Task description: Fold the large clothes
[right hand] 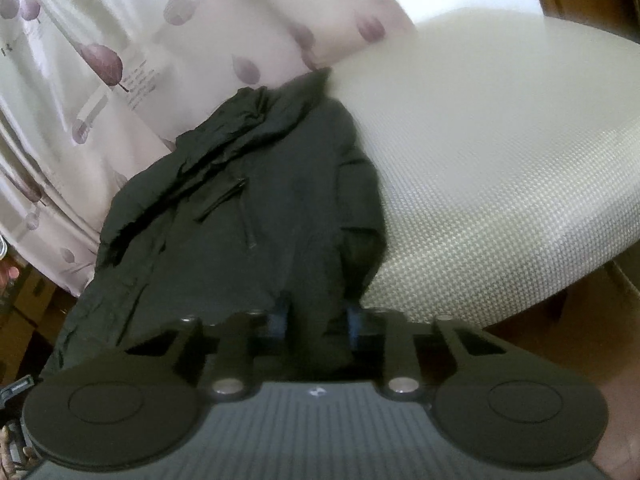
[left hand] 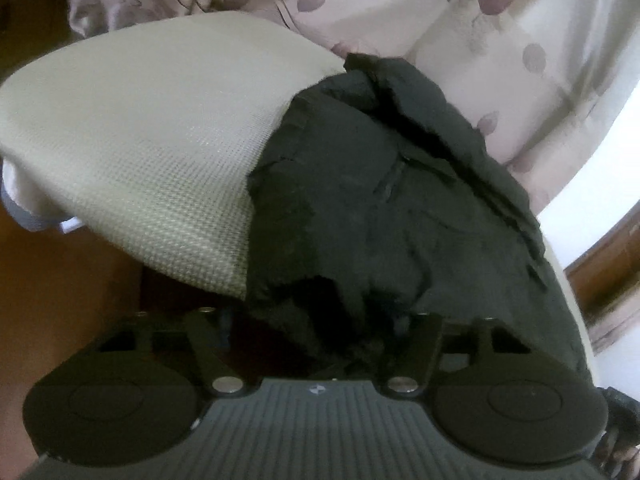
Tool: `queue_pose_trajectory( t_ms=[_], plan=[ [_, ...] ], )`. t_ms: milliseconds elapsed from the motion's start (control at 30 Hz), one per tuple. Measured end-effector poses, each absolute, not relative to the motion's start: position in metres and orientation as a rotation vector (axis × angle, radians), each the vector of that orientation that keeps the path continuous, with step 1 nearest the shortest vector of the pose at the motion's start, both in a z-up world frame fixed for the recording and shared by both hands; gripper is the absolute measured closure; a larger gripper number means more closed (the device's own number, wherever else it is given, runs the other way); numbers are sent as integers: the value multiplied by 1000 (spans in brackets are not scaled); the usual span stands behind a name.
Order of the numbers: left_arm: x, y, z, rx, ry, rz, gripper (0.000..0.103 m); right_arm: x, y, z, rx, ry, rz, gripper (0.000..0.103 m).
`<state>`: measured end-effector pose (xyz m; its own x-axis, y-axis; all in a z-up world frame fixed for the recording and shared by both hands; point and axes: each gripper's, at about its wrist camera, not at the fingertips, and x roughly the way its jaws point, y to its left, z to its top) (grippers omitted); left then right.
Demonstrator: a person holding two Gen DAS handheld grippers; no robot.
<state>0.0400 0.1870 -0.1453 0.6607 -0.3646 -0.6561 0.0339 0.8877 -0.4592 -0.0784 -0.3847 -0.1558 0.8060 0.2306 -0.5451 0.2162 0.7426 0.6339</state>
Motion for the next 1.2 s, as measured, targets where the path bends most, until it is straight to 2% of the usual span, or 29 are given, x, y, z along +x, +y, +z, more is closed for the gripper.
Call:
queue_pose_trajectory(
  t_ms=[133, 233, 300, 467, 667, 733, 767, 800, 867, 1000, 1067, 1100, 1133, 1200],
  plan=[
    [36, 182, -139, -409, 811, -224, 51, -82, -386, -157, 770, 641, 11, 86],
    [27, 181, -135, -386, 803, -211, 52, -86, -390, -159, 800, 640, 1, 83],
    [22, 178, -131, -357, 797, -200, 52, -88, -391, -159, 802, 652, -21, 77],
    [18, 164, -116, -276, 779, -171, 51, -85, -389, -156, 784, 669, -21, 77],
    [-4, 136, -99, -82, 667, -122, 50, -89, -386, -146, 755, 634, 5, 90],
    [-5, 132, -97, -46, 667, -73, 46, -90, -387, -145, 754, 630, 5, 90],
    [-4, 134, -98, -63, 672, -87, 41, -91, -386, -143, 752, 623, 9, 90],
    [-3, 137, -101, -87, 670, -106, 31, -92, -386, -142, 752, 618, 12, 90],
    [6, 142, -107, -115, 687, -94, 24, -91, -387, -144, 754, 622, 18, 90],
    [21, 147, -111, -168, 684, -127, 22, -89, -392, -150, 789, 629, 22, 88],
    [29, 146, -112, -189, 694, -168, 25, -88, -392, -151, 797, 629, 27, 88],
    [34, 144, -114, -204, 709, -188, 36, -86, -393, -153, 808, 635, 32, 88],
    [39, 142, -116, -216, 729, -196, 56, -84, -394, -155, 822, 648, 34, 87],
    [45, 140, -120, -222, 758, -192, 78, -80, -395, -160, 848, 666, 23, 86]
  ],
)
